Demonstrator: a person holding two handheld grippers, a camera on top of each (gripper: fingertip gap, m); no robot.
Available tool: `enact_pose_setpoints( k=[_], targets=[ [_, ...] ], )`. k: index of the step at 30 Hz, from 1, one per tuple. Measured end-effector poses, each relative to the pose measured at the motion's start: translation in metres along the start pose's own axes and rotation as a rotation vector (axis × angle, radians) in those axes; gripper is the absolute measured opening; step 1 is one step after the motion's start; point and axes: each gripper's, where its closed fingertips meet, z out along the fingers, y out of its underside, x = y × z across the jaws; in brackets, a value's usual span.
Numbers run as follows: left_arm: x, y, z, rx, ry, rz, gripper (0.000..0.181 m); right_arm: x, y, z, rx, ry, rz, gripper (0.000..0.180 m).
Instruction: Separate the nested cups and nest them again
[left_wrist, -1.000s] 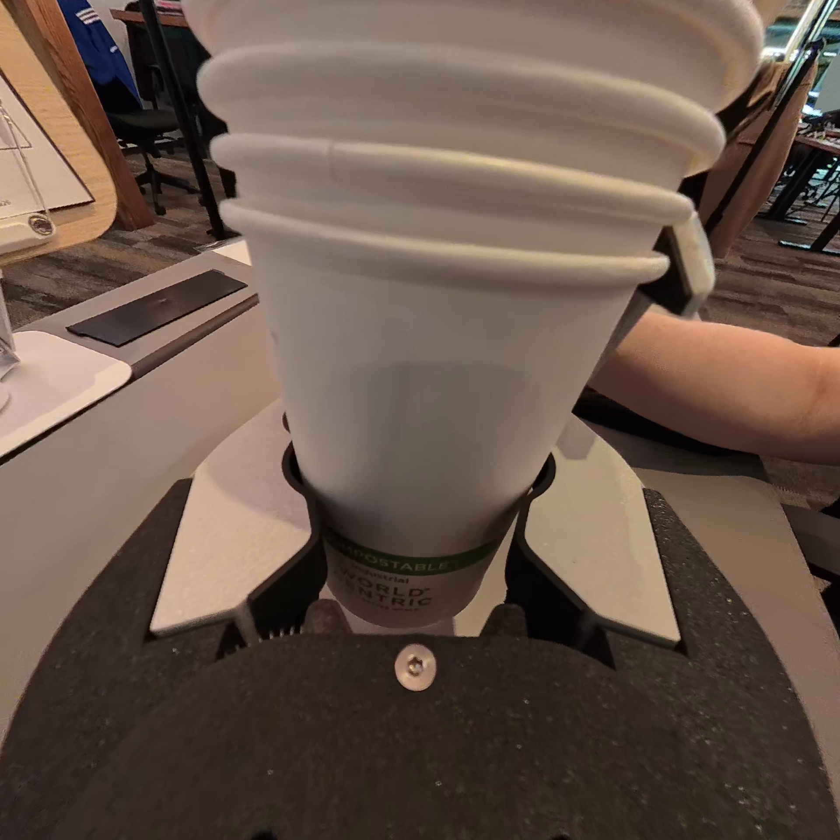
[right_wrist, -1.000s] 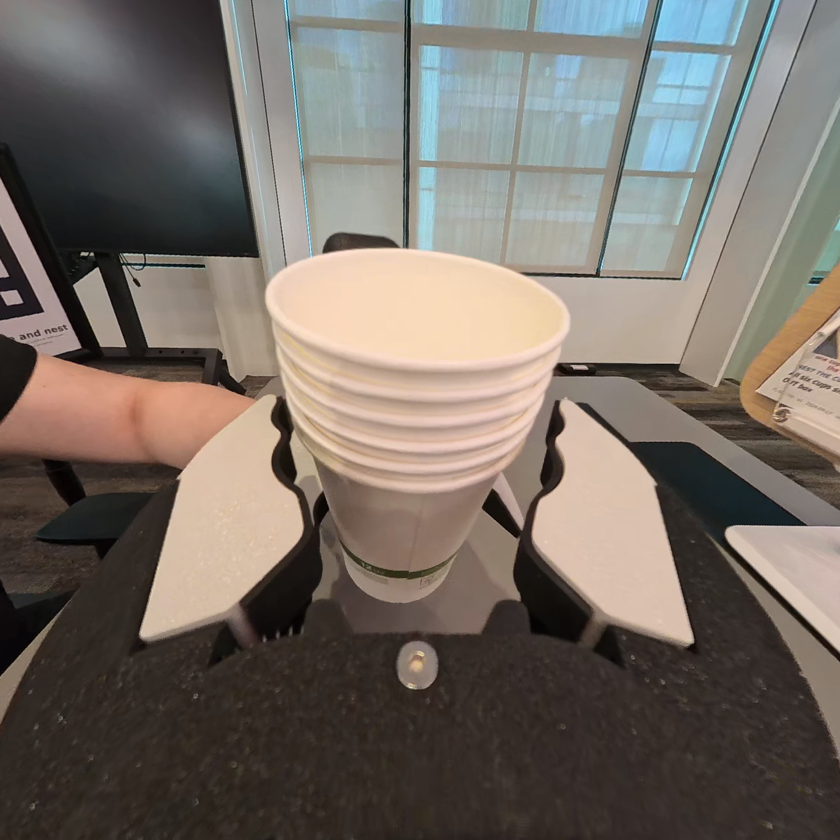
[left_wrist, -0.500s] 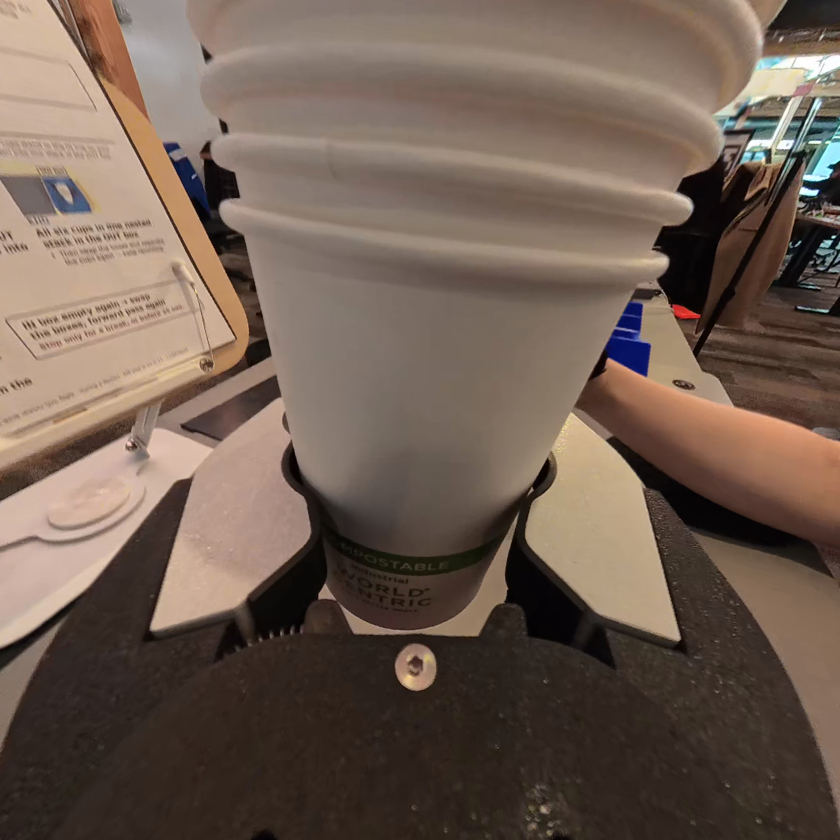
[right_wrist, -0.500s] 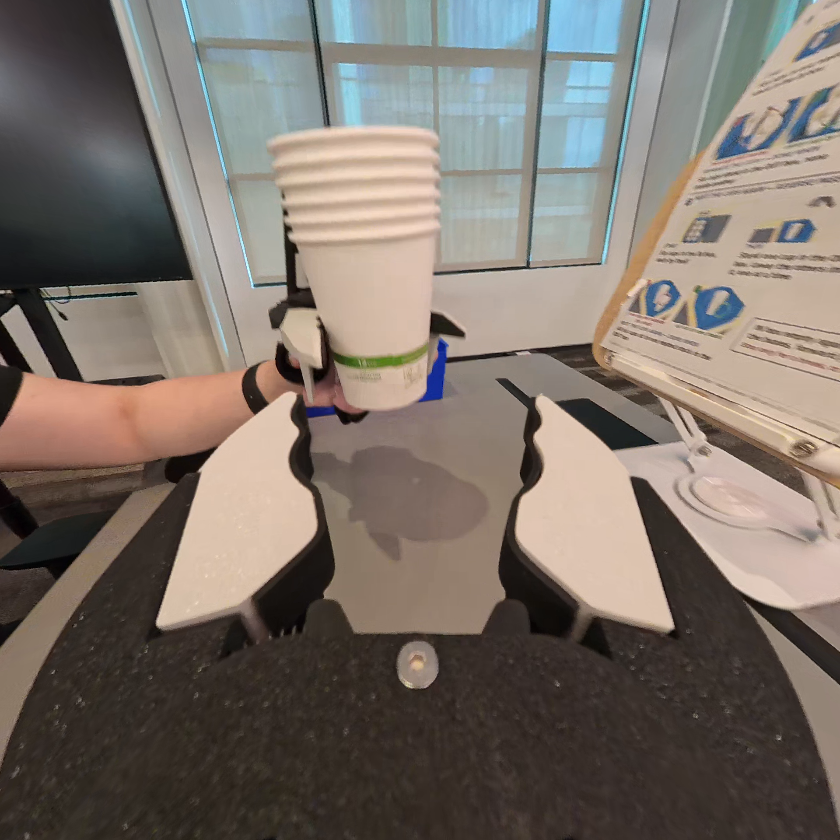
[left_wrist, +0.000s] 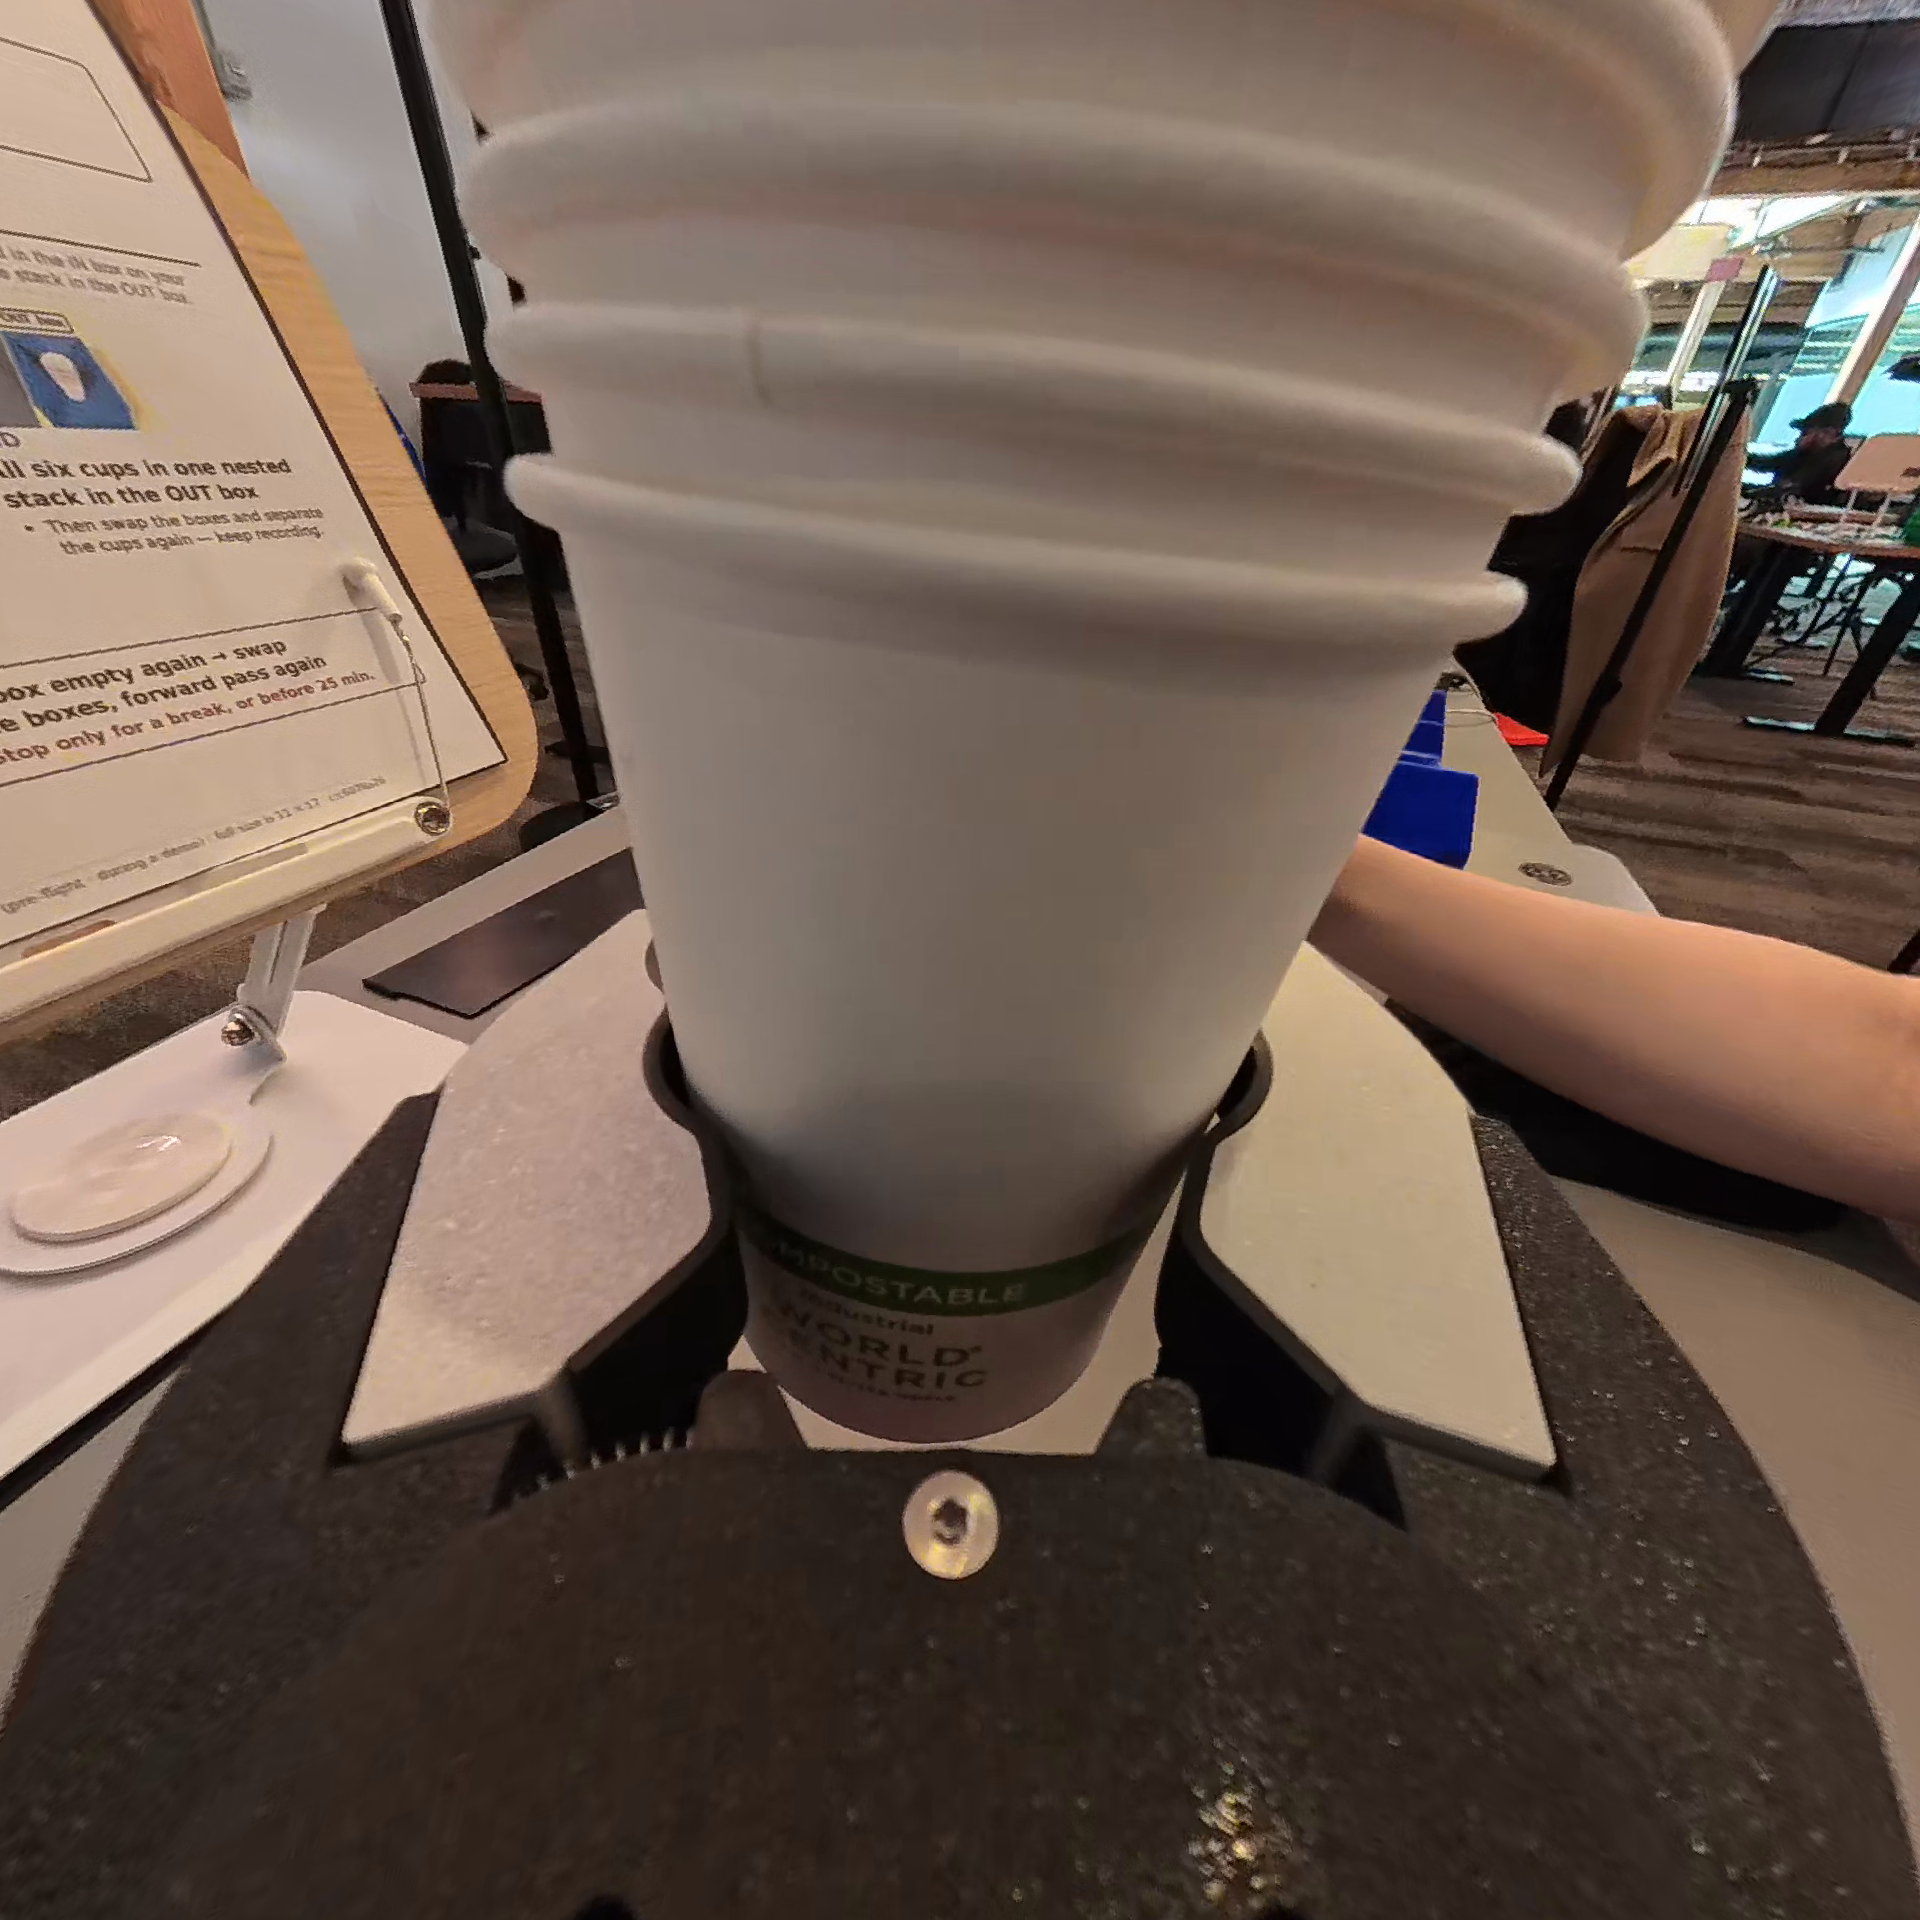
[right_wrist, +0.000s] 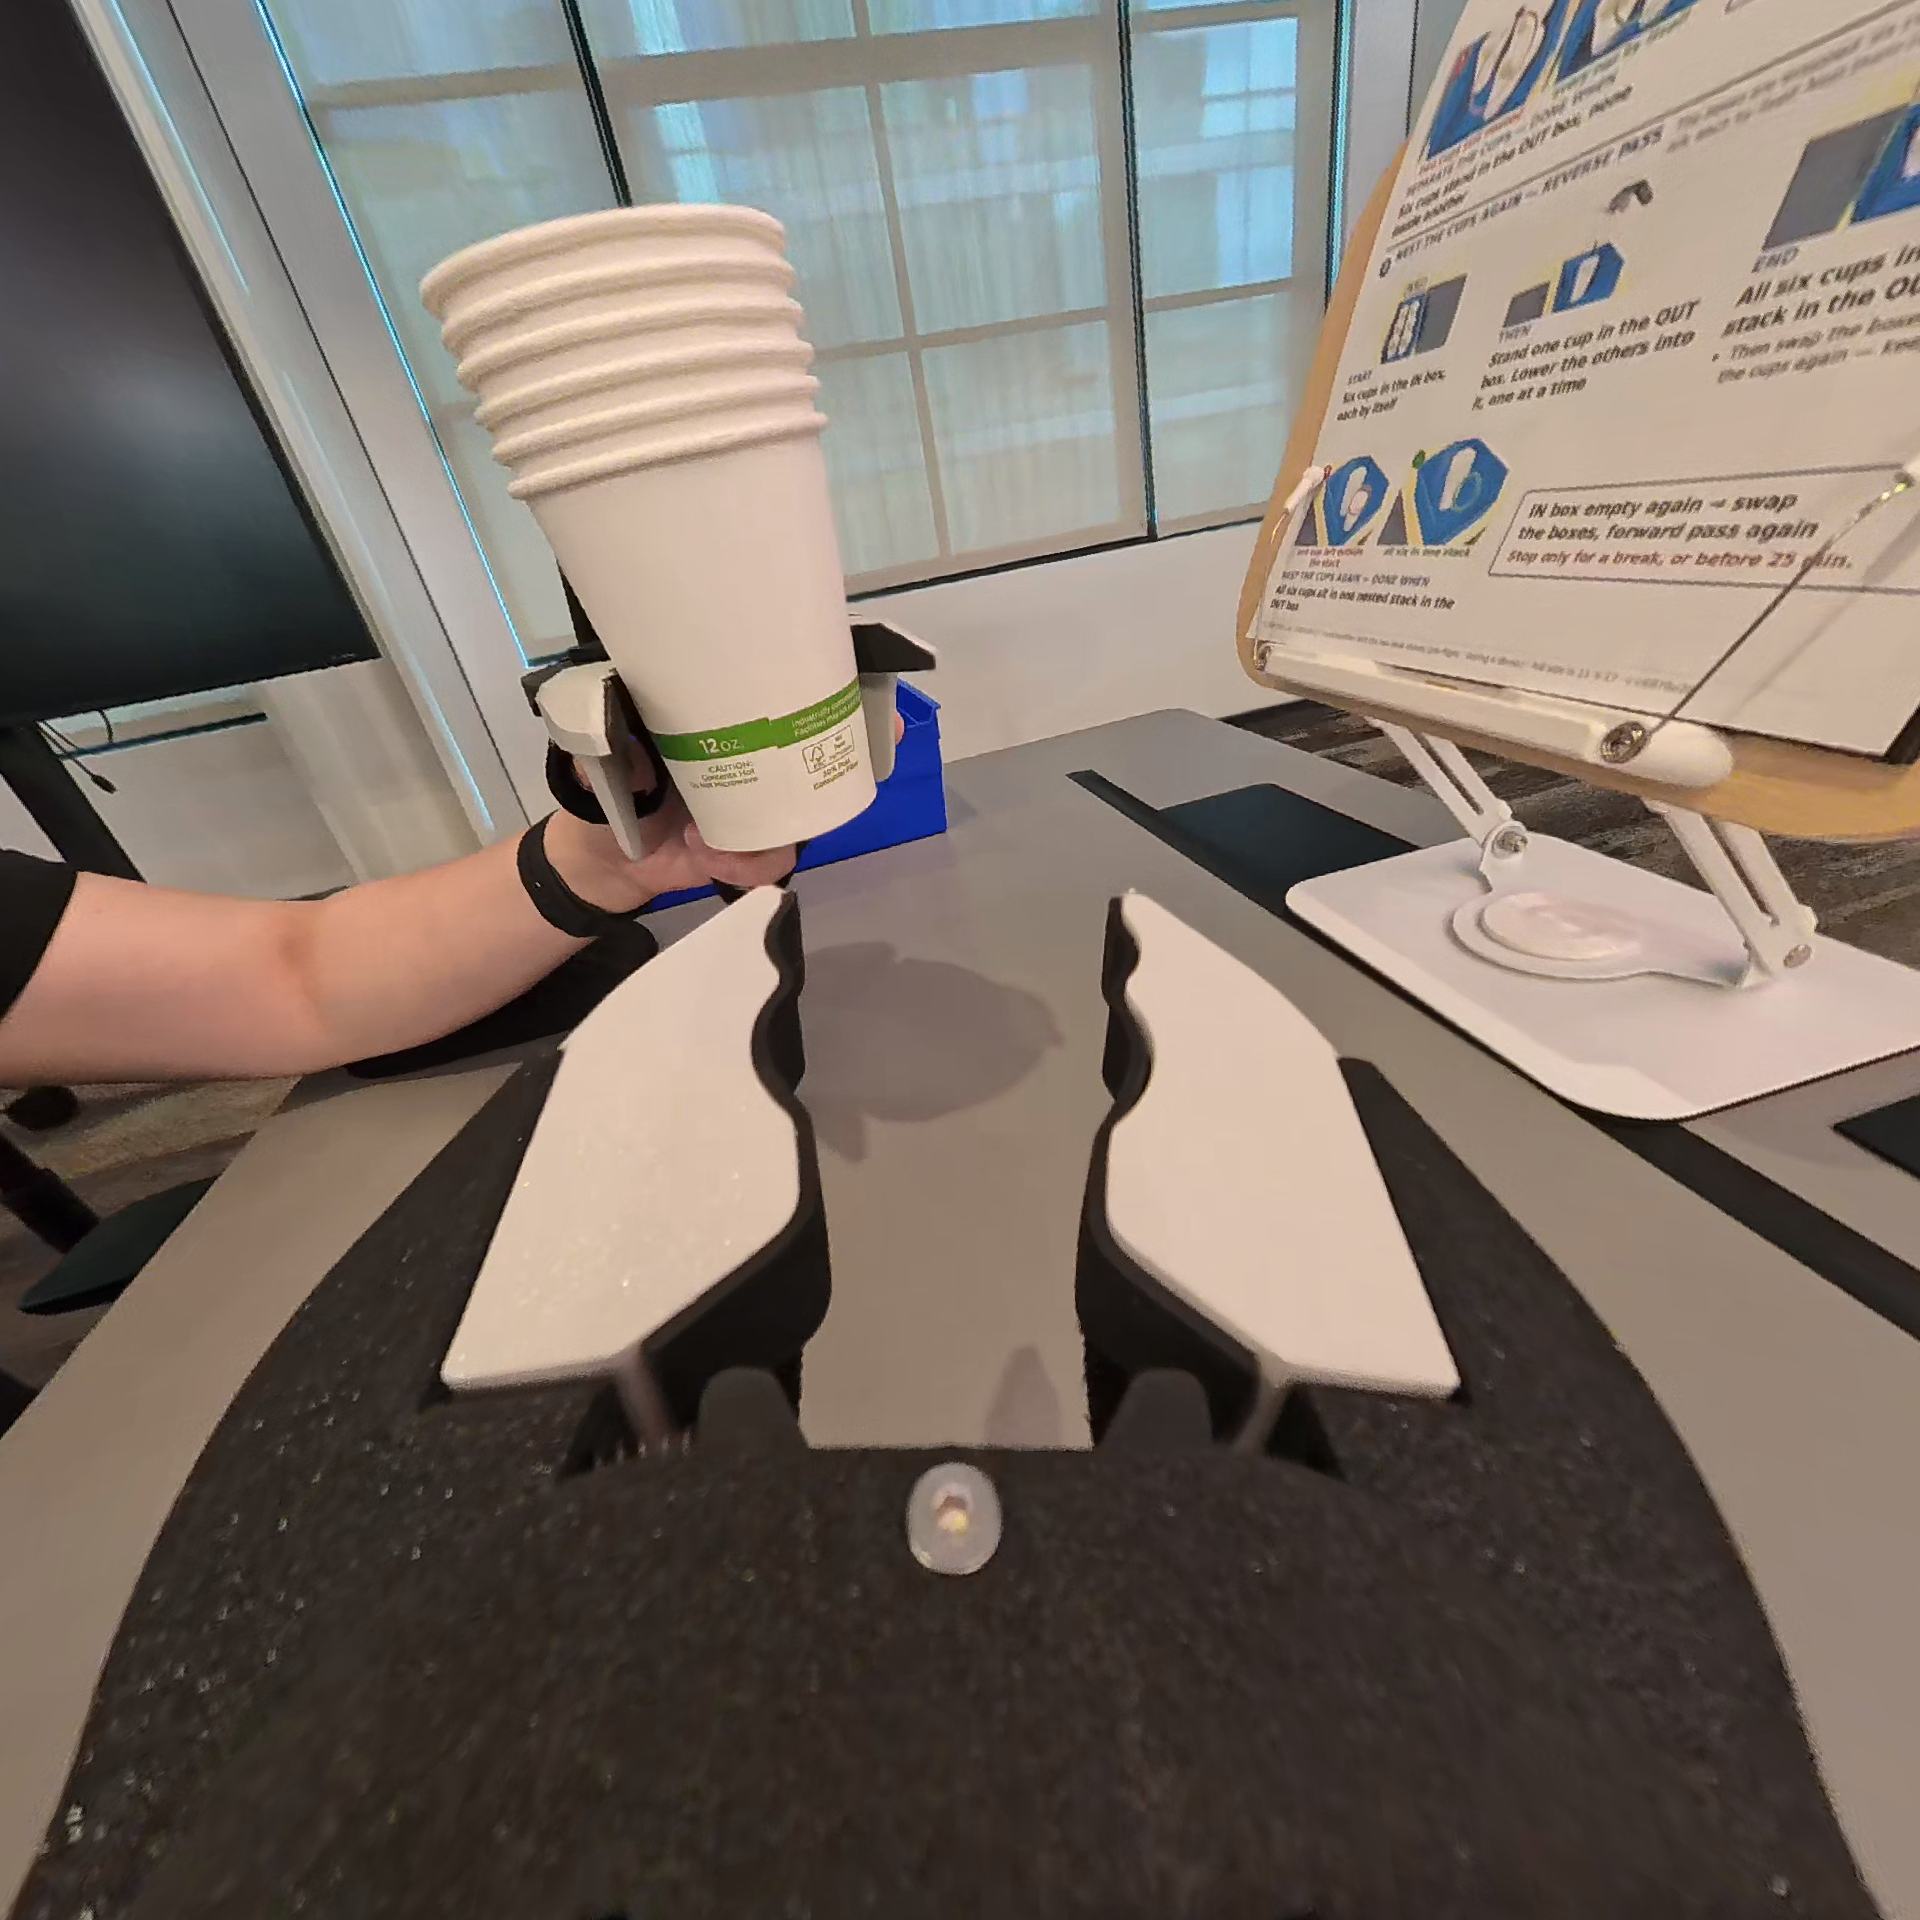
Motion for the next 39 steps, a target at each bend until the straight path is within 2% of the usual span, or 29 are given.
enact_pose_setpoints(
  k=[20, 25, 39],
  targets=[
    [0.02, 0.004, 0.002, 0.018, 0.071, -0.031, 0.1, 0.007, 0.031, -0.002, -0.044, -0.012, 0.074, 0.043],
    [0.019, 0.007, 0.003, 0.014, 0.069, -0.032, 0.1, 0.009, 0.034, -0.002, -0.046, -0.007, 0.084, 0.047],
    [0.013, 0.013, 0.003, 0.001, 0.056, -0.044, 0.1, 0.002, 0.027, -0.002, -0.081, -0.002, 0.036, 0.044]
  ],
)
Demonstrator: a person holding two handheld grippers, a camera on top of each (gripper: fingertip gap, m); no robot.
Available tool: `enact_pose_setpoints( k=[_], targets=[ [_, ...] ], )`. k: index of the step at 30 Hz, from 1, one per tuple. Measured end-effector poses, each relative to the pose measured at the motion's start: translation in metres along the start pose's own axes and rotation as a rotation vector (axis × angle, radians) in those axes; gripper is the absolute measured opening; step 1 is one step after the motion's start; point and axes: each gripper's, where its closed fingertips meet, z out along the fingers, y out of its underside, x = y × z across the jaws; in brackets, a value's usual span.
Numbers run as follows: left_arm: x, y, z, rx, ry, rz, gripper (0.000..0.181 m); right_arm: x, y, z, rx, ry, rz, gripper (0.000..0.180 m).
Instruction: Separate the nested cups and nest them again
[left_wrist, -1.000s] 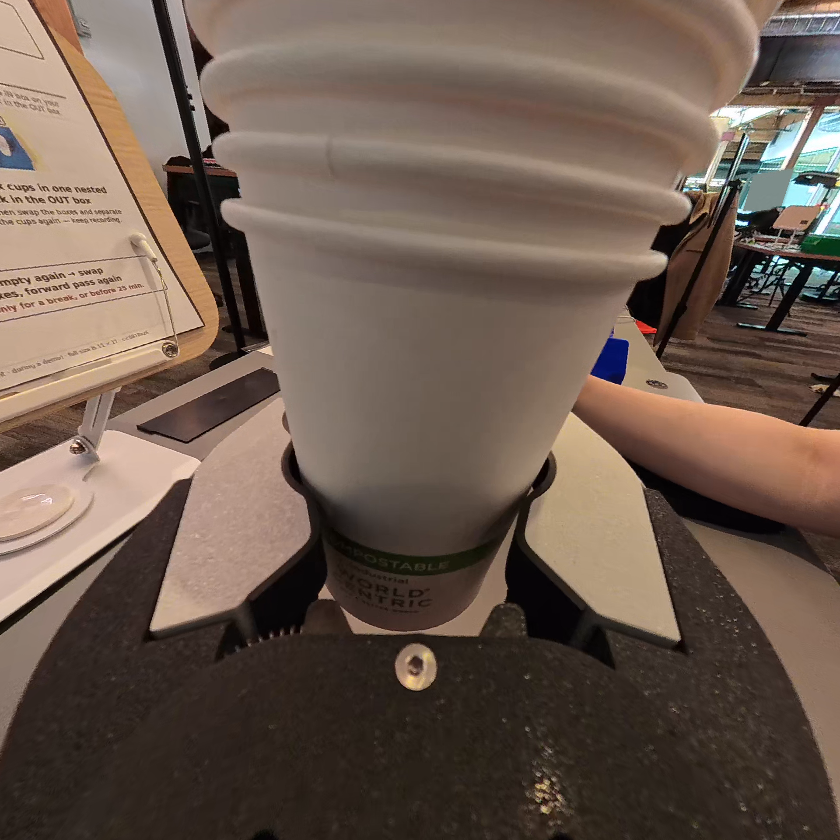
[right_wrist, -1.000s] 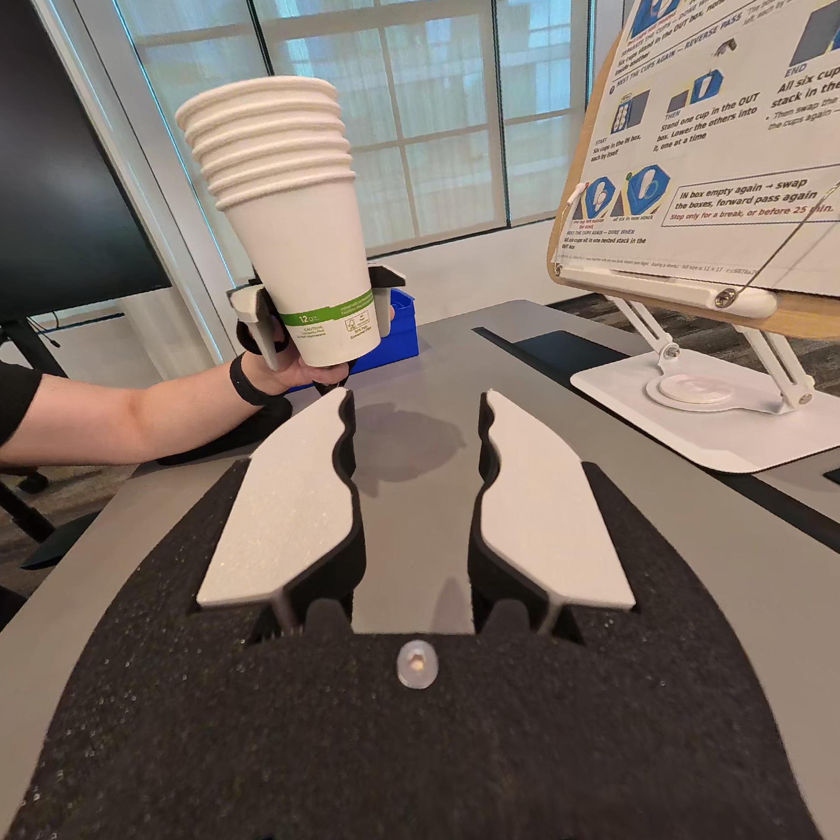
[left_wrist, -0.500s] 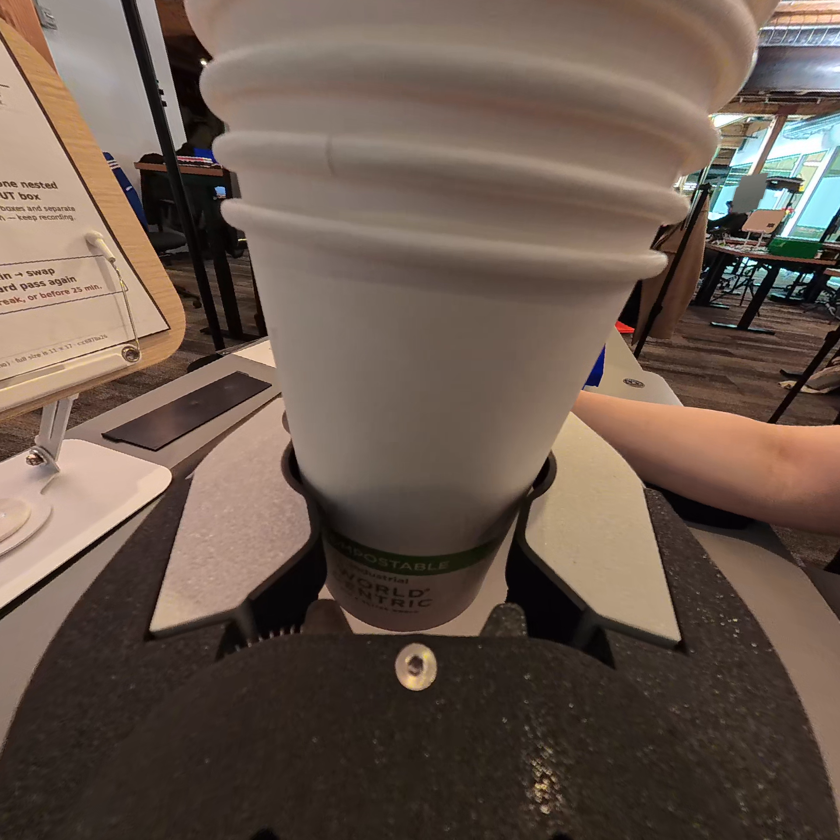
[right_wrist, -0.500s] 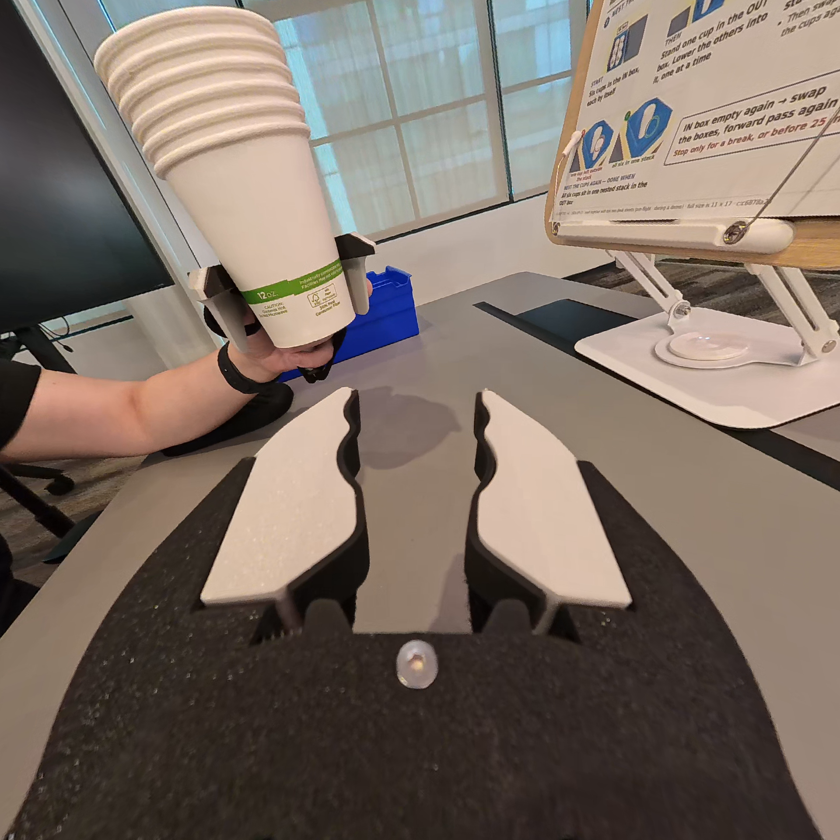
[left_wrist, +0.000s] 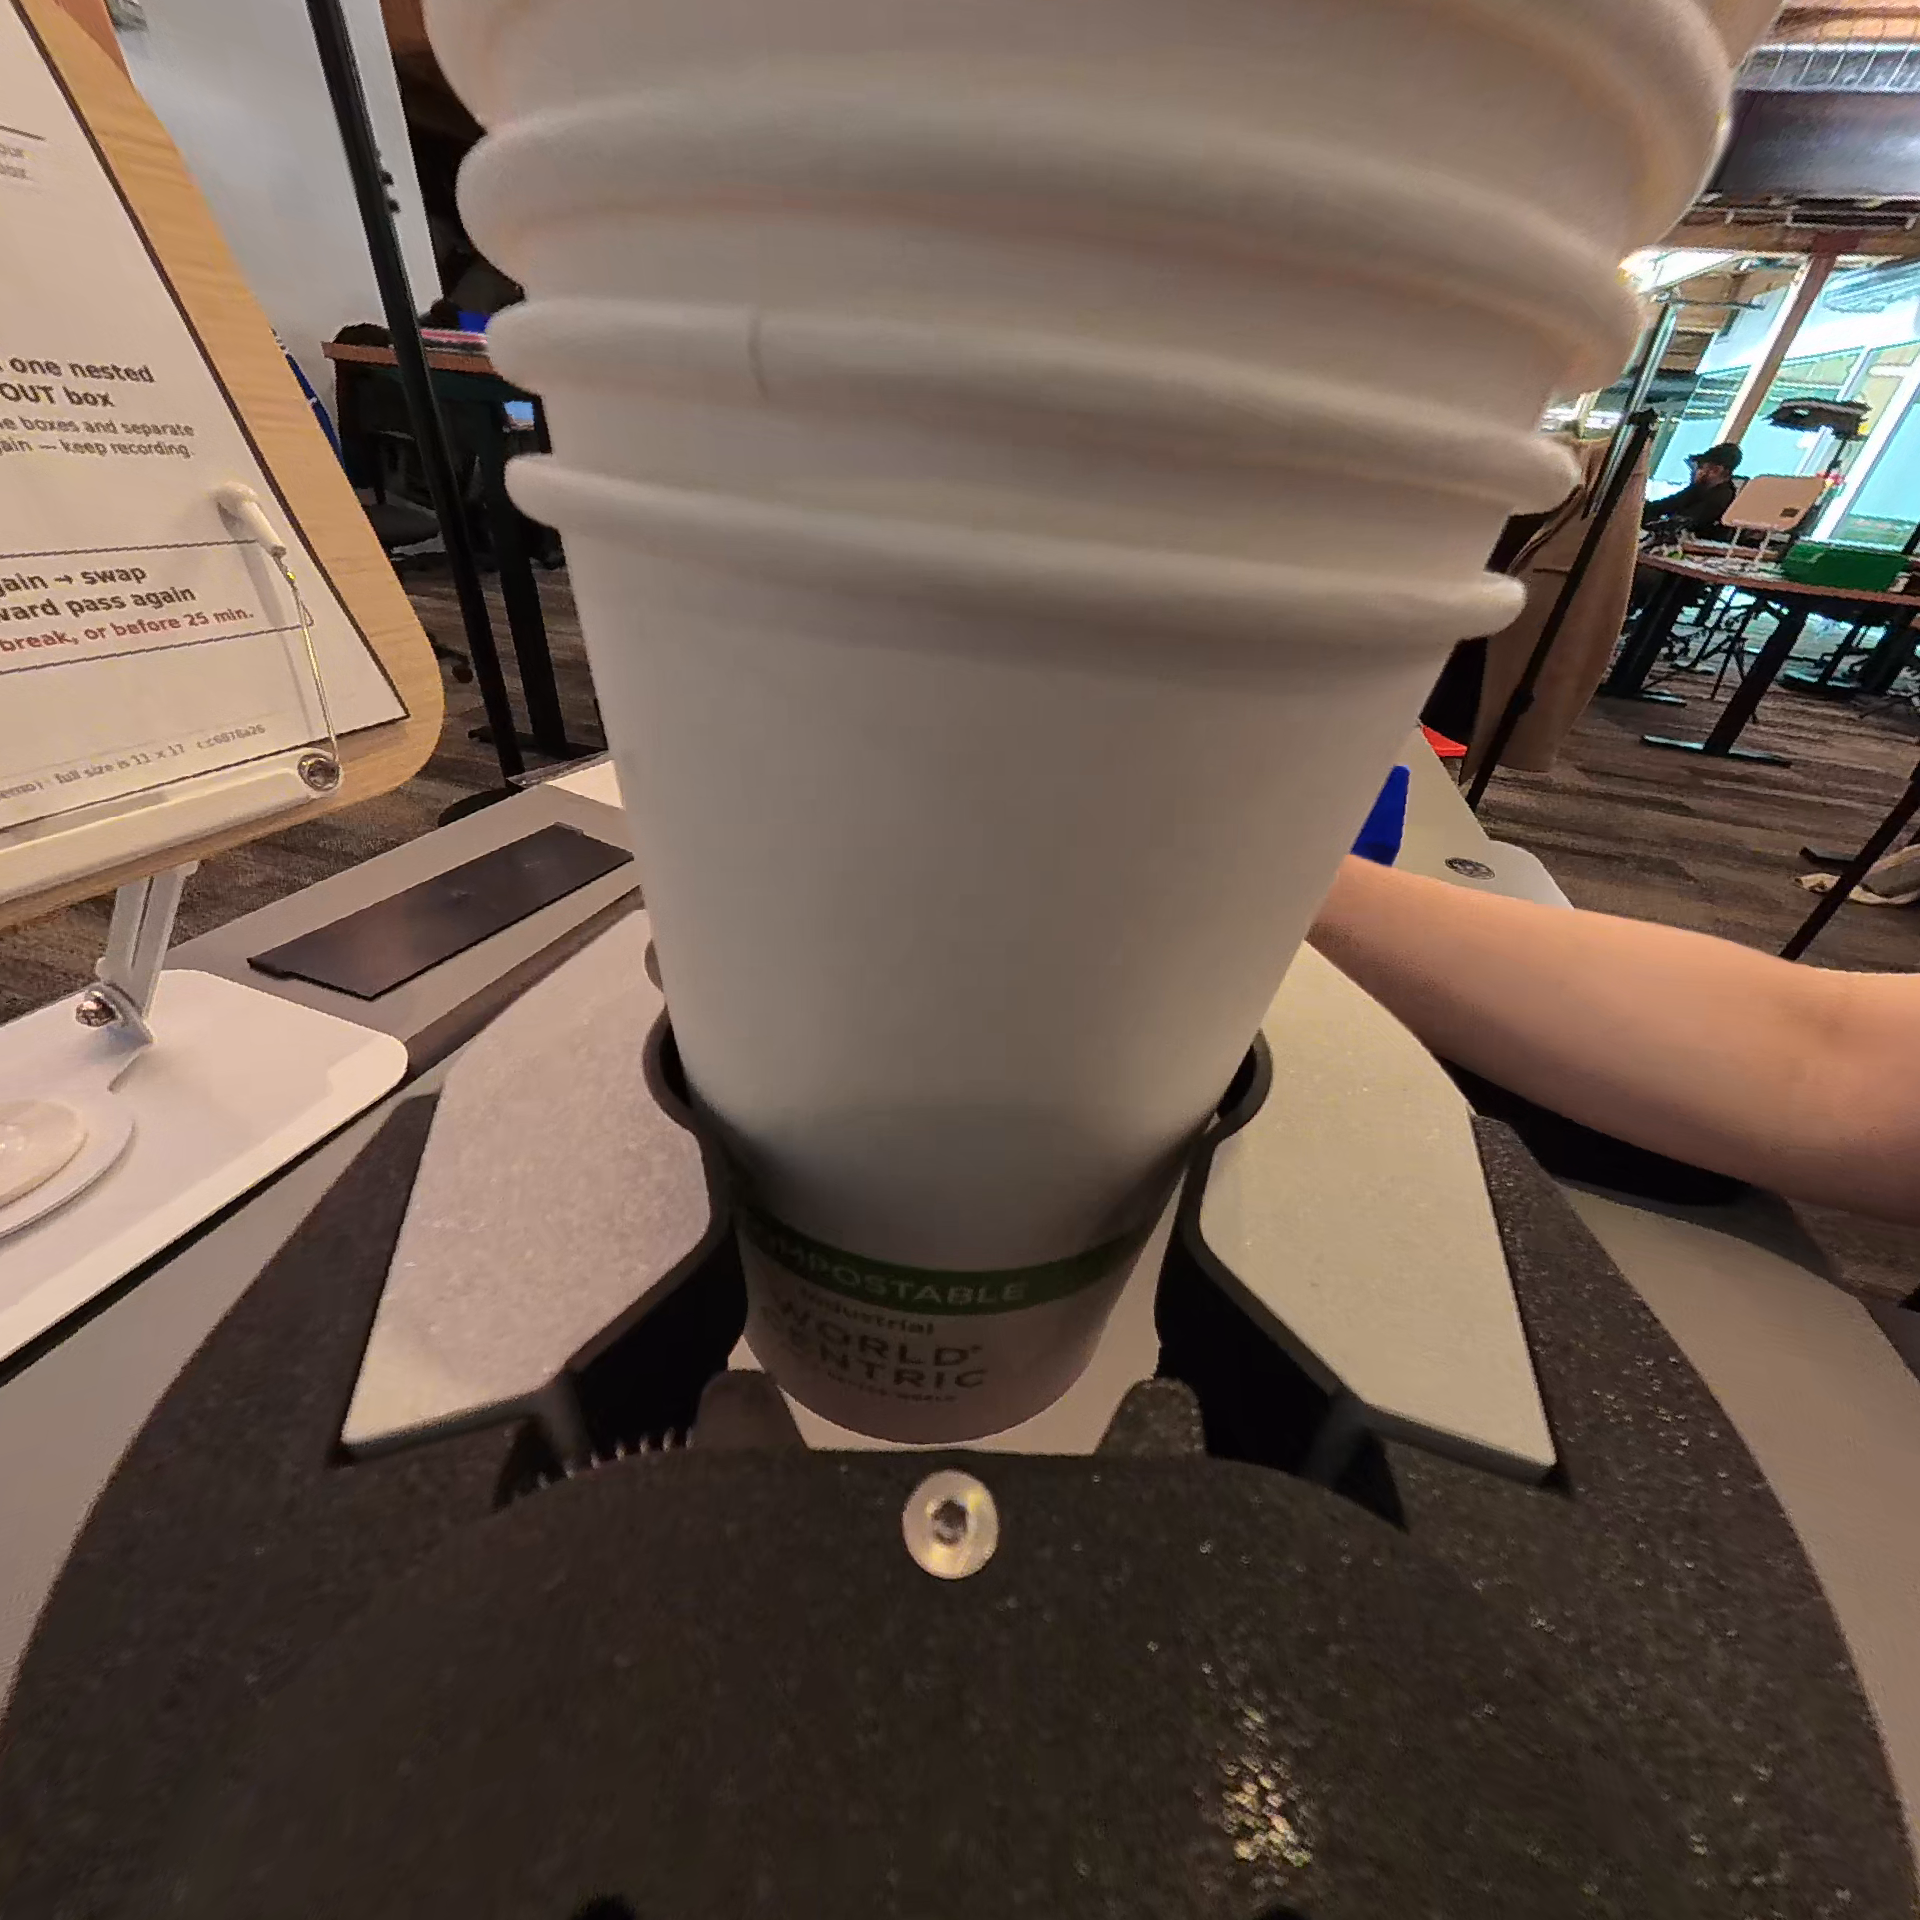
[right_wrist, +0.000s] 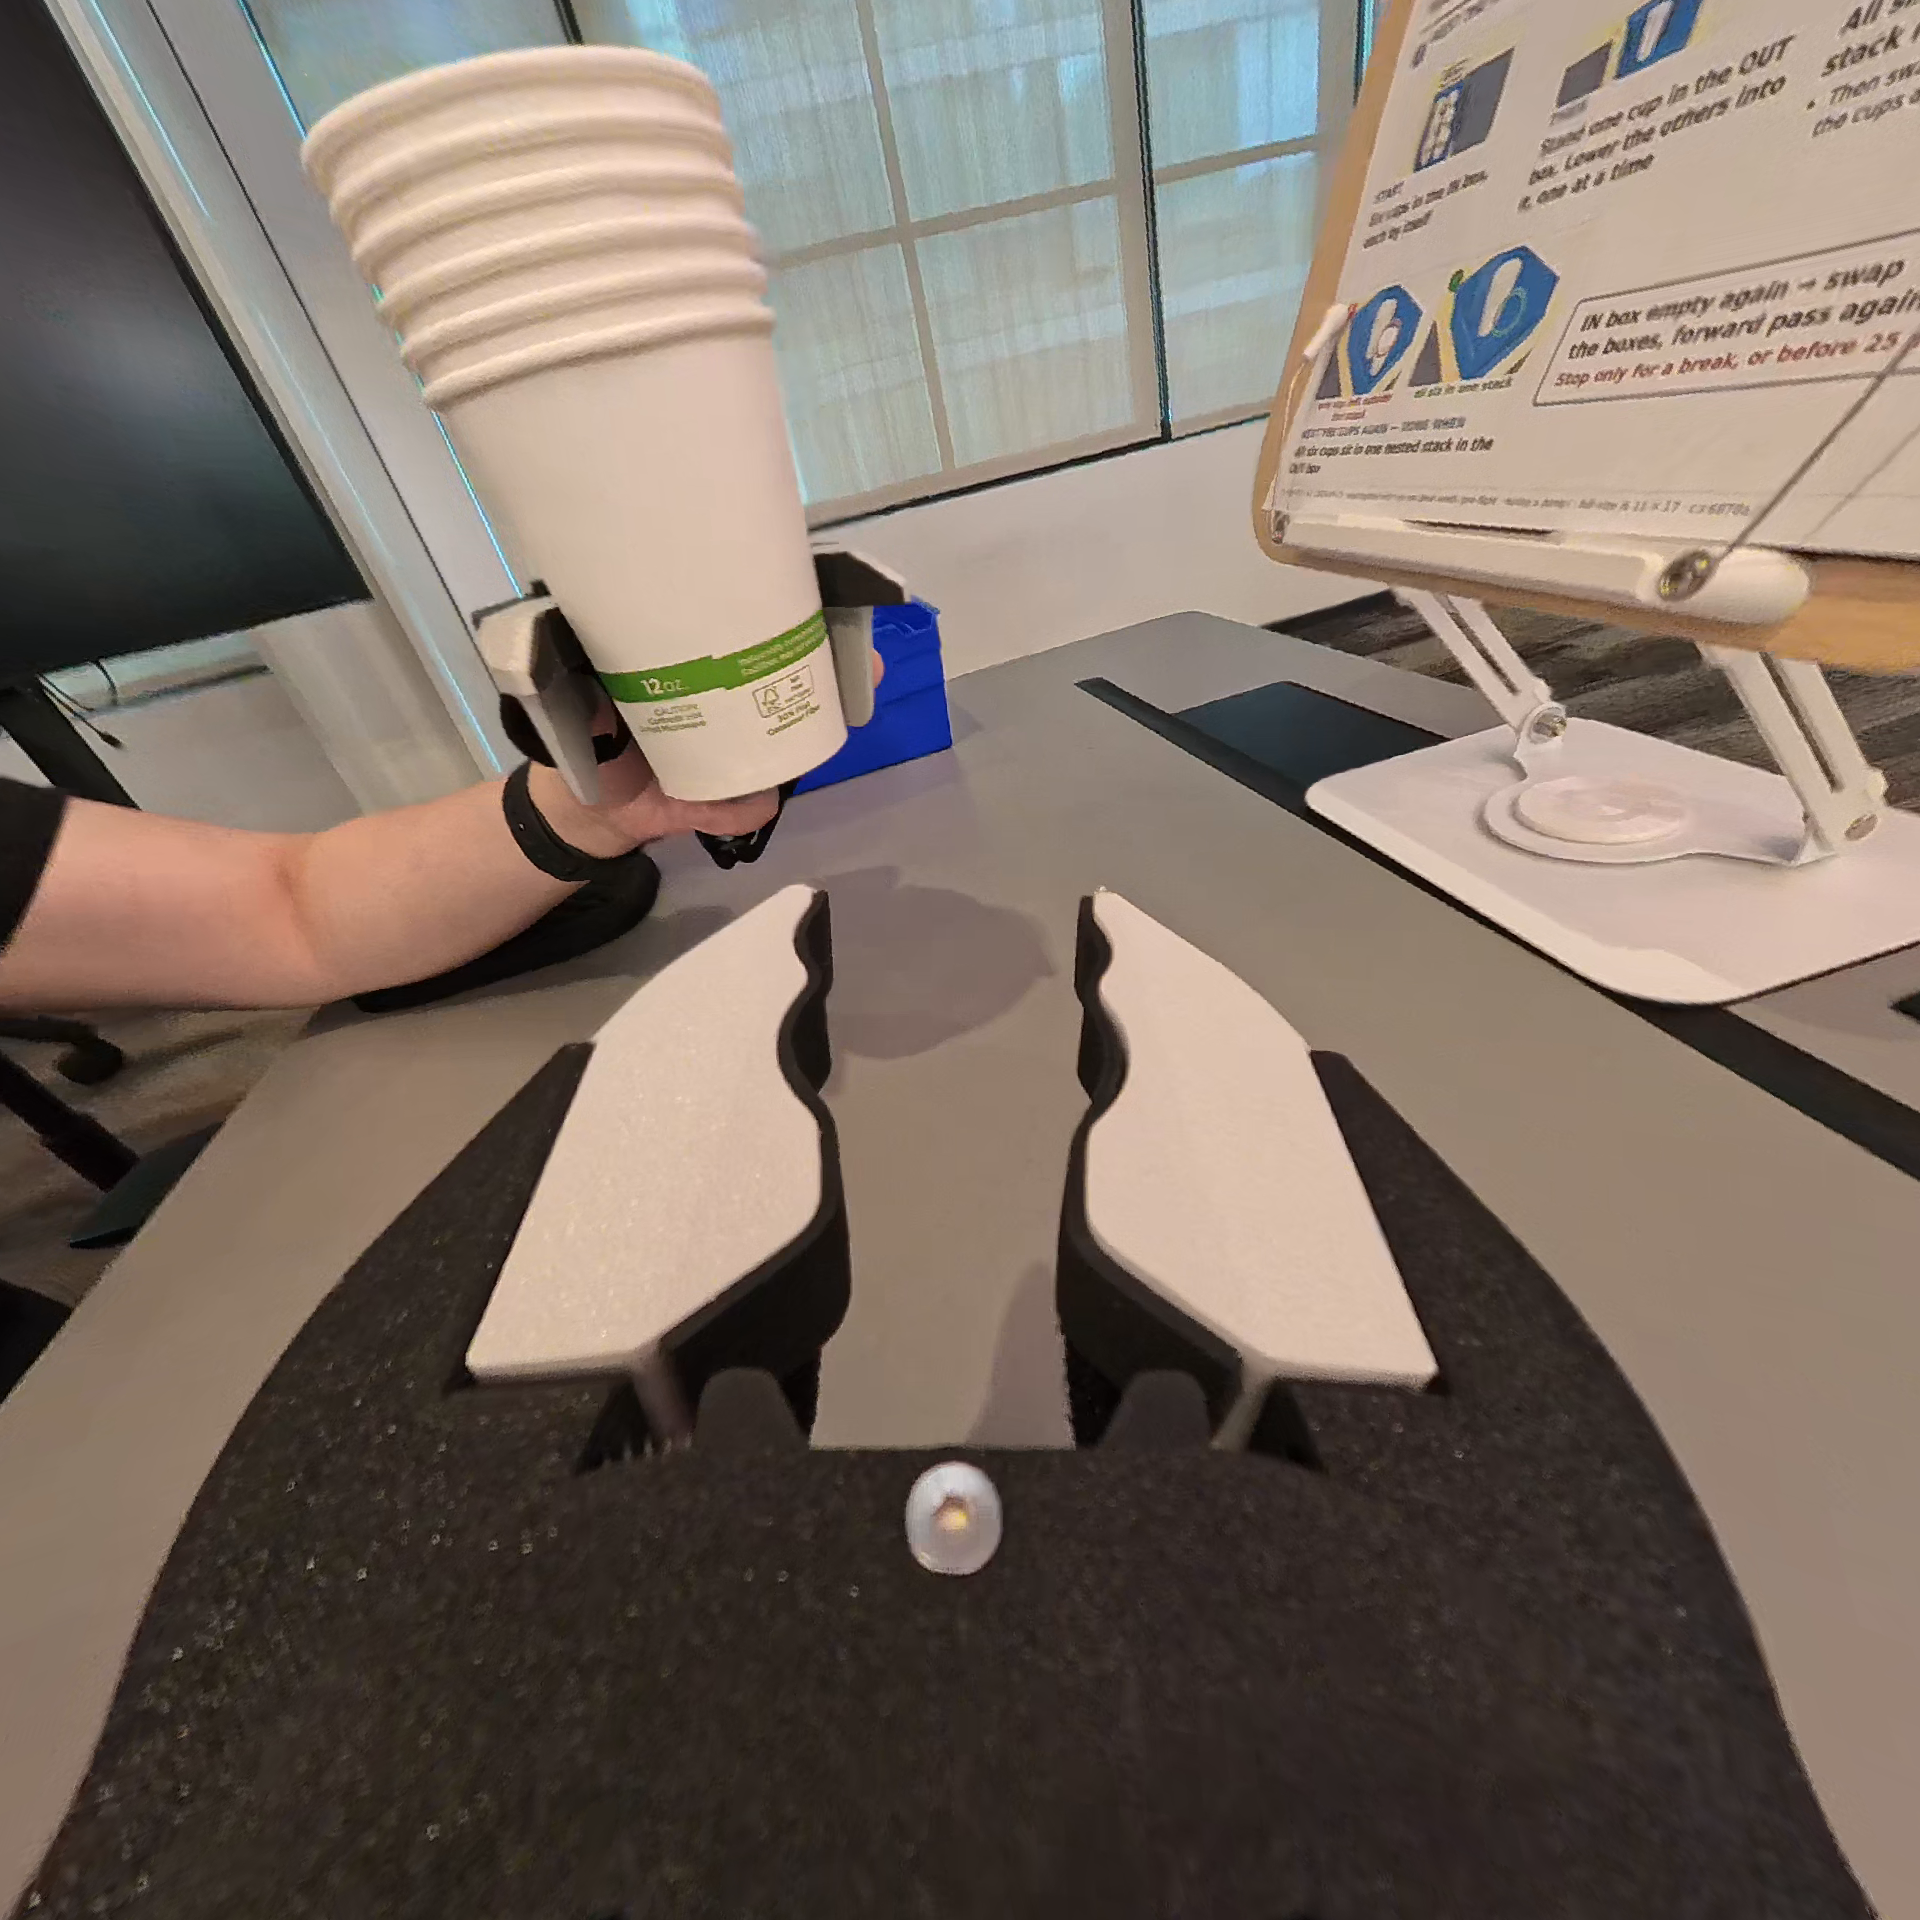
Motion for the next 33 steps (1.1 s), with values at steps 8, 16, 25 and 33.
enact_pose_setpoints(
  k=[8, 16, 25, 33],
  targets=[
    [-0.009, 0.012, 0.002, -0.026, -0.019, -0.02, 0.1, -0.06, -0.058, 0.009, -0.123, -0.055, -0.302, 0.027],
    [-0.017, 0.02, 0.003, -0.048, -0.036, -0.036, 0.1, -0.105, -0.126, 0.038, -0.476, -0.095, -0.554, 0.021],
    [-0.016, 0.026, 0.006, -0.072, -0.032, -0.048, 0.1, -0.121, -0.12, 0.073, -0.9, -0.163, -0.613, 0.016],
    [-0.01, 0.026, 0.009, -0.081, -0.018, -0.038, 0.1, -0.118, -0.101, 0.091, -0.993, -0.186, -0.598, 0.017]
  ],
)
